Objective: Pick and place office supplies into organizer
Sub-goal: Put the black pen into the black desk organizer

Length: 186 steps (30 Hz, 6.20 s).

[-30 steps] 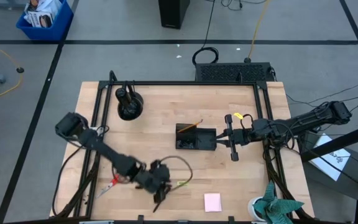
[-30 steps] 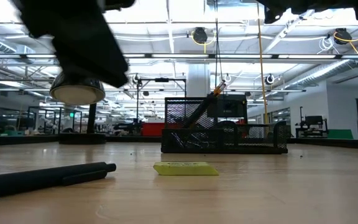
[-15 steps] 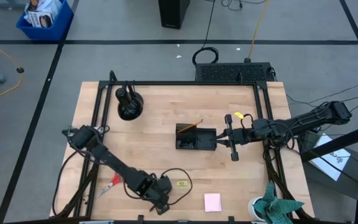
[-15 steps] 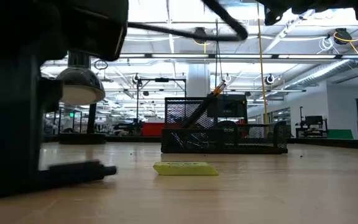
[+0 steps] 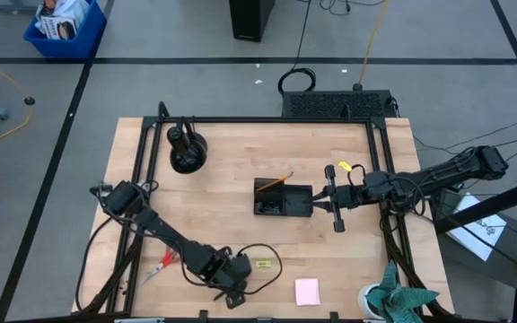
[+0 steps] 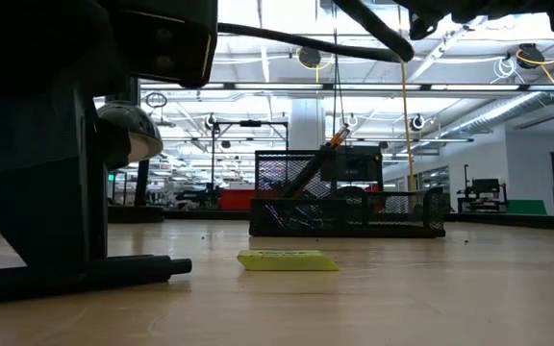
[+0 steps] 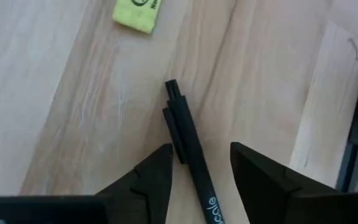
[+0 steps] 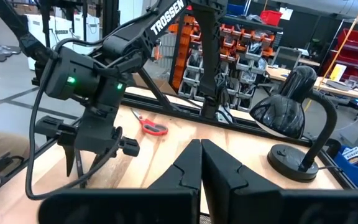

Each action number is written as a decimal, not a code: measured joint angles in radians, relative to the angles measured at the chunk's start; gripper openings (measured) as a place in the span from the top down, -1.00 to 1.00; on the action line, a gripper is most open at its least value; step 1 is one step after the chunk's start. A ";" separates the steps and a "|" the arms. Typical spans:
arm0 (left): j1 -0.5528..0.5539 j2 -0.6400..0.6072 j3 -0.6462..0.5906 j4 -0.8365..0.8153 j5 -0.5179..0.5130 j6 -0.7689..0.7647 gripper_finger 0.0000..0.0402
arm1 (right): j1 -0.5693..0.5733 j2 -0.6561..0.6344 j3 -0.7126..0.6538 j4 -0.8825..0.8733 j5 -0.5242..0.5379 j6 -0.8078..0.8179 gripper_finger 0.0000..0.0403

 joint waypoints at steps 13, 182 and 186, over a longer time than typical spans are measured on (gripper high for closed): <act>0.000 0.051 0.005 -0.050 -0.013 0.084 0.78 | 0.000 0.000 0.000 0.007 0.000 0.001 1.00; 0.118 -0.496 -0.418 0.405 -0.305 0.859 0.81 | -0.087 0.676 0.332 -0.691 0.334 0.541 0.87; 0.118 -0.496 -0.418 0.405 -0.305 0.851 0.81 | -0.085 0.641 0.332 -0.695 0.331 0.541 0.83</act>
